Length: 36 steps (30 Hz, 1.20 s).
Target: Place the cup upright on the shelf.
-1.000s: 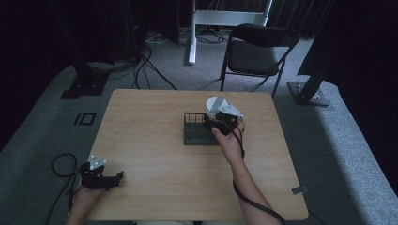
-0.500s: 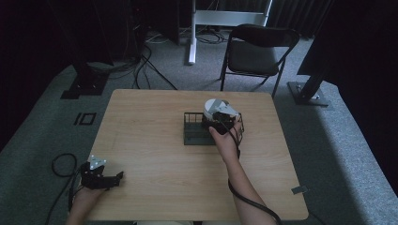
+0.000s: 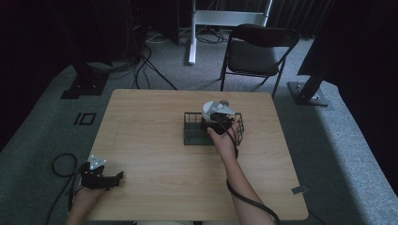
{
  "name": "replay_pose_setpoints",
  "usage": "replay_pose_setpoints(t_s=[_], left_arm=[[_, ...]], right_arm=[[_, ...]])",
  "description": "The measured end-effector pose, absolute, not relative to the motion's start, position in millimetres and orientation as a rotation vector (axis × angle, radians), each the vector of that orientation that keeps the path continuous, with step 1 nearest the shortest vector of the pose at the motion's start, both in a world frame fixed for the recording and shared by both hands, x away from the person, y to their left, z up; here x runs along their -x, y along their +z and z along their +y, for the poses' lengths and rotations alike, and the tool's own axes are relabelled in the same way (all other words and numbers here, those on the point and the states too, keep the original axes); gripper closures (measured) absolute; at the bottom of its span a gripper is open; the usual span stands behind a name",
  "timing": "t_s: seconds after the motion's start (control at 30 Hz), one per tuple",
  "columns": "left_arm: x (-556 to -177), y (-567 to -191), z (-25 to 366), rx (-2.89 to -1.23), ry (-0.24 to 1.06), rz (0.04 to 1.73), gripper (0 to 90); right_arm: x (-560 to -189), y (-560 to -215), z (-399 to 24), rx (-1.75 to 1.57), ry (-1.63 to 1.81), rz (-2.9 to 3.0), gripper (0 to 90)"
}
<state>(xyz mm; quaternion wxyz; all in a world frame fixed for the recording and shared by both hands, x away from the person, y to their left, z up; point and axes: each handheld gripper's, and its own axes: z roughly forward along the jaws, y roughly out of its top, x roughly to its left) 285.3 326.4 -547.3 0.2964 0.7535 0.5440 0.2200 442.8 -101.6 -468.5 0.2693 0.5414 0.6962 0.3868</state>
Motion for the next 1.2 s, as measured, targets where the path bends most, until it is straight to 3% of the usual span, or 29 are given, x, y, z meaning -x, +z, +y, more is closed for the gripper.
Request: replay_pose_setpoints(t_s=[1.2], left_arm=[[-285.3,-547.3,326.4,-2.004,0.585,1.446,0.6]], right_arm=[[-430.1,-481.1,-108.8,-1.432,1.160,1.848,13.0]])
